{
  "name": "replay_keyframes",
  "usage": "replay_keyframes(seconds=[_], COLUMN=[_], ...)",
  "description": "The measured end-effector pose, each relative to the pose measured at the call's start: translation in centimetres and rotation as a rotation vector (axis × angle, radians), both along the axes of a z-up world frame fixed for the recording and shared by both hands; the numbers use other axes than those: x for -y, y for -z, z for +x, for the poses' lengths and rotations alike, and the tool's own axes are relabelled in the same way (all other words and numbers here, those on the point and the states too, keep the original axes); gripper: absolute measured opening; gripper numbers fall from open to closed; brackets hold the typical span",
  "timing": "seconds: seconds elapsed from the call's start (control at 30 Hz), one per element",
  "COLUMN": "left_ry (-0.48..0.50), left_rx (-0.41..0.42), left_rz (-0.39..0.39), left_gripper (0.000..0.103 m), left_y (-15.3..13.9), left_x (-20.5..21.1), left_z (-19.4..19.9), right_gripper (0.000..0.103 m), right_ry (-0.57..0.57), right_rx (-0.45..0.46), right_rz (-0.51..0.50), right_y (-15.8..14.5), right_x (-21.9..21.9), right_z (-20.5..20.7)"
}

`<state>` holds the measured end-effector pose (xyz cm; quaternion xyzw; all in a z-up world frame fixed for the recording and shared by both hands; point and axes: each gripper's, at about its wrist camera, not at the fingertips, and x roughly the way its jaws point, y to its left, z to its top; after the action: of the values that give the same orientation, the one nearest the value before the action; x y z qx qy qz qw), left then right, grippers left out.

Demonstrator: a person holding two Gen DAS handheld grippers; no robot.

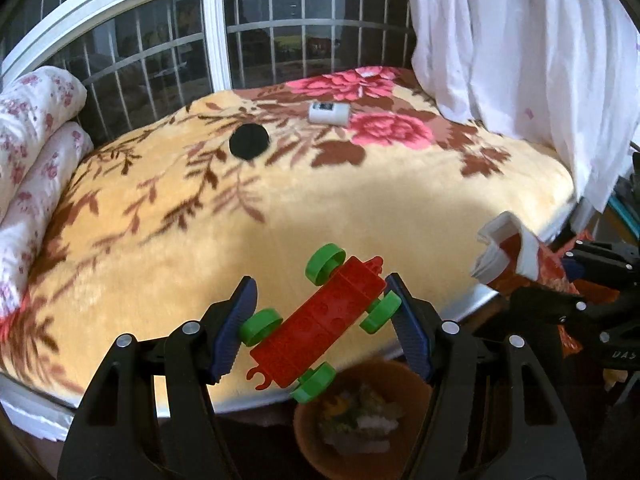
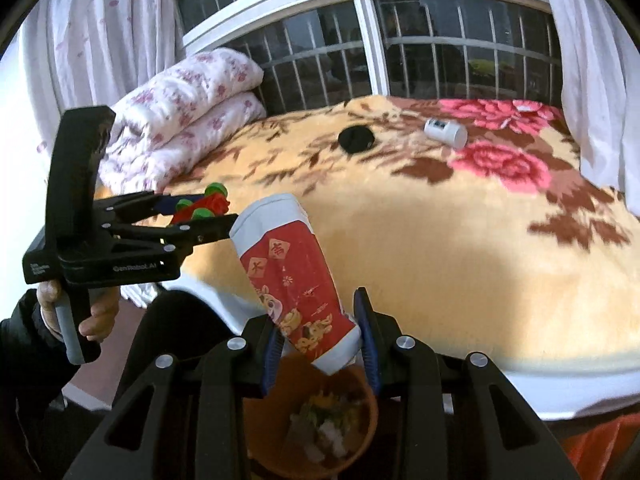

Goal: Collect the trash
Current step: 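Lower both tools over the orange bucket and release the box and car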

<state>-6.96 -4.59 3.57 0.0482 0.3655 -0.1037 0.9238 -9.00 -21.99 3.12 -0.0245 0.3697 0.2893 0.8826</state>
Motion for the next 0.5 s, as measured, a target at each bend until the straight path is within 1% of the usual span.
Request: replay_keyframes(seconds=[0.13, 0.23, 0.37, 0.43, 0.47, 0.5], left_ry=[0.026, 0.055, 0.088, 0.090, 0.087, 0.087], left_rx=[-0.026, -0.077, -0.178, -0.239, -0.256, -0.292], left_rz=[0.007, 0.008, 0.020, 0.037, 0.043, 0.046], left_gripper=[0.064, 0.064, 0.064, 0.064, 0.064, 0.064], left_y=[1.7, 3.9, 7.9, 10.3, 11.1, 12.4], left_x=[0.5, 1.0, 1.4, 1.4, 1.4, 1.4], left_z=[-2.9, -4.8, -5.7, -5.4, -5.2, -4.8], right_gripper=[0.033, 0.033, 0.033, 0.033, 0.033, 0.033], right_ry=[-0.021, -0.035, -0.030, -0.019, -0.015, -0.016], right_rx=[-0.047, -0.100, -0.191, -0.218, -0.238, -0.247], right_rz=[-0.039, -0.067, -0.102, -0.143, -0.163, -0.169], right_y=[2.1, 4.1, 7.4, 8.8, 9.9, 10.4], right_x=[-0.5, -0.4, -0.4, -0.6, -0.8, -0.8], right_z=[-2.7, -4.2, -4.8, -4.7, -4.3, -4.1])
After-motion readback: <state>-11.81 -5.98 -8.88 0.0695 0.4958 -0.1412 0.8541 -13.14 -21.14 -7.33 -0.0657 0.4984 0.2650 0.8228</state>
